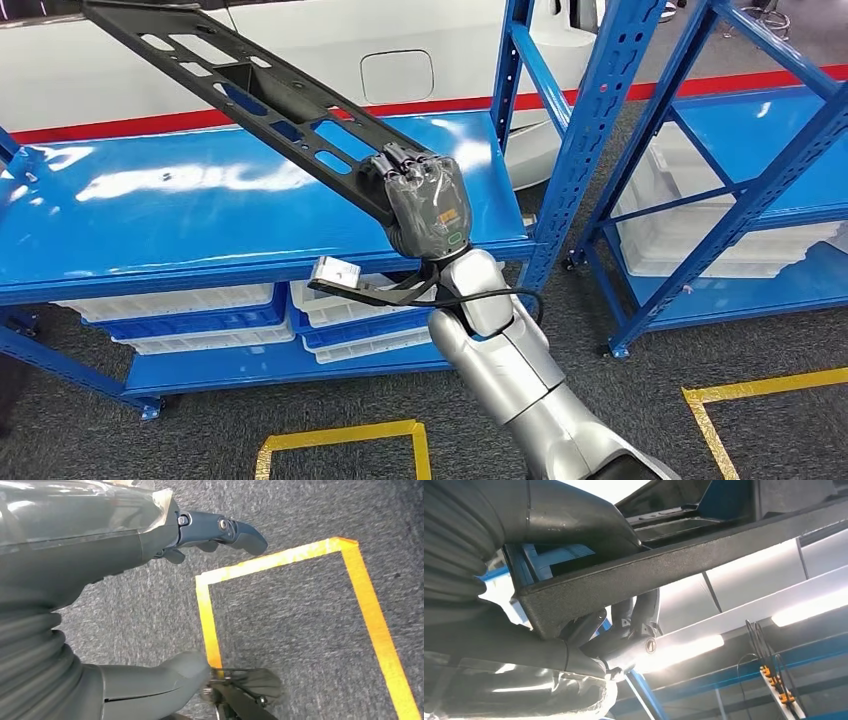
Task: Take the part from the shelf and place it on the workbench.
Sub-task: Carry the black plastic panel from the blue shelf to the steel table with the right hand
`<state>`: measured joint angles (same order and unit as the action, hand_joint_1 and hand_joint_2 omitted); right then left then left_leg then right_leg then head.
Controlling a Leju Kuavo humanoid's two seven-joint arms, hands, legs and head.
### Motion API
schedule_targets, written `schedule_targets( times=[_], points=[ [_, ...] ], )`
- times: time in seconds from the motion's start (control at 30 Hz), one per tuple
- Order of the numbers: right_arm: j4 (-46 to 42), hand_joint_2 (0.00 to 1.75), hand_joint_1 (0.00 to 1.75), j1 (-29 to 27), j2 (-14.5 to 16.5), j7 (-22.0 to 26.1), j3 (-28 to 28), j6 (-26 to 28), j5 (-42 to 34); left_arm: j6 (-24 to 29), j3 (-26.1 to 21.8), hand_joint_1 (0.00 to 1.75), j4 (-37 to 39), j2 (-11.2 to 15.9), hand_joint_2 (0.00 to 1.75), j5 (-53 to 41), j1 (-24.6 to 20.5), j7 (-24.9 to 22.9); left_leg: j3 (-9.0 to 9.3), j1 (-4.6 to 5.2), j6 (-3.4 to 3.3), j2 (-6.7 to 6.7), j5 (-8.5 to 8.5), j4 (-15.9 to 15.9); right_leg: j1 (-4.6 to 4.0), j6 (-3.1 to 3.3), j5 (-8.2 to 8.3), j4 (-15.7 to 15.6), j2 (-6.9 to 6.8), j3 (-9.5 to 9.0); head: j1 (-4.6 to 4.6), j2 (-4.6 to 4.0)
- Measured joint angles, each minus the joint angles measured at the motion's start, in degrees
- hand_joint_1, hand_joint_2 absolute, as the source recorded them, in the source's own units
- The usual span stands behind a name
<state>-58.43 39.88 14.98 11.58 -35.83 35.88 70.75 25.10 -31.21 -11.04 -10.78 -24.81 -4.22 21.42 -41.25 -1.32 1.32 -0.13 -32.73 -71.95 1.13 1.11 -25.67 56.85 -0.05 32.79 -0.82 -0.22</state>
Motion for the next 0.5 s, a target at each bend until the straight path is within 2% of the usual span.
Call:
schedule_targets(
  times=[0.03, 0.07, 0.1, 0.17, 0.2, 0.27, 0.4, 0.43, 0.5],
  points=[
    [0.16, 1.75, 1.75, -0.03, 0.02, 0.3, -0.14, 0.05, -0.63, 0.01, -0.11, 0.0, 0.0, 0.02, 1.75, 0.09, 0.05, 0.08, 0.05, -0.06, 0.12, 0.0, -0.13, -1.12, -0.04, -0.05, 0.28, 0.03, 0.0, 0.39, -0.06, 0.0],
    [0.32, 1.75, 1.75, -0.06, 0.02, 0.57, -0.27, 0.06, -1.21, 0.01, -0.21, 0.0, 0.0, 0.04, 1.75, 0.14, 0.09, 0.14, 1.29, -0.15, 0.17, 0.02, 0.78, 0.02, -0.04, -0.19, 0.53, 0.08, 0.01, 0.73, -0.13, 0.0],
    [0.44, 1.75, 1.75, -0.08, 0.02, 0.82, -0.38, 0.05, -1.67, 0.01, -0.32, 0.0, 0.0, 0.09, 1.75, 0.16, 0.11, 0.17, 3.63, -0.26, 0.17, 0.04, 2.31, 3.21, -0.03, -0.33, 0.74, 0.17, 0.03, 0.99, -0.21, 0.0],
    [0.55, 1.75, 1.75, -0.06, 0.08, 1.11, -0.51, 0.03, -2.24, 0.01, -0.46, 0.0, 0.0, 0.19, 1.75, 0.19, 0.06, 0.21, 8.69, -0.34, -0.01, -0.03, 4.31, 10.9, -0.12, -0.79, 1.07, 0.38, 0.05, 1.37, -0.38, 0.0],
    [0.56, 1.75, 1.75, -0.04, 0.15, 1.2, -0.54, 0.03, -2.38, 0.01, -0.5, 0.0, 0.0, 0.21, 1.75, 0.19, 0.04, 0.22, 10.08, -0.22, -0.25, -0.13, 4.7, 13.19, -0.23, -1.05, 1.23, 0.47, 0.04, 1.48, -0.35, 0.0],
    [0.57, 1.75, 1.75, 0.02, 0.26, 1.3, -0.59, 0.03, -2.57, 0.01, -0.52, 0.0, 0.0, 0.22, 1.75, 0.18, 0.07, 0.24, 10.49, 0.1, -0.73, -0.31, 4.84, 14.12, -0.44, -1.51, 1.51, 0.57, 0.01, 1.64, -0.2, 0.0],
    [0.57, 1.75, 1.75, 0.04, 0.31, 1.42, -0.68, 0.06, -2.71, 0.01, -0.54, 0.0, 0.0, 0.23, 1.75, 0.18, 0.09, 0.24, 10.3, 0.22, -1.02, -0.31, 4.87, 14.25, -0.46, -1.86, 1.74, 0.52, 0.02, 1.69, -0.14, 0.0],
    [0.57, 1.75, 1.75, 0.03, 0.31, 1.66, -0.8, 0.24, -2.93, 0.0, -0.56, 0.0, 0.0, 0.25, 1.75, 0.18, 0.08, 0.23, 9.94, 0.23, -1.68, -0.18, 5.39, 14.49, -0.48, -1.89, 0.54, 2.54, 0.03, 2.75, 0.11, 0.0],
    [0.56, 1.75, 1.75, -0.08, 0.26, 2.2, -1.1, 0.77, -3.27, -0.01, -0.59, 0.0, 0.0, 0.28, 1.75, 0.18, 0.09, 0.21, 8.84, 0.34, -3.03, 0.11, 6.74, 14.91, -0.51, -1.84, -3.5, 10.63, 0.05, 6.43, 0.71, 0.0]
  ],
)
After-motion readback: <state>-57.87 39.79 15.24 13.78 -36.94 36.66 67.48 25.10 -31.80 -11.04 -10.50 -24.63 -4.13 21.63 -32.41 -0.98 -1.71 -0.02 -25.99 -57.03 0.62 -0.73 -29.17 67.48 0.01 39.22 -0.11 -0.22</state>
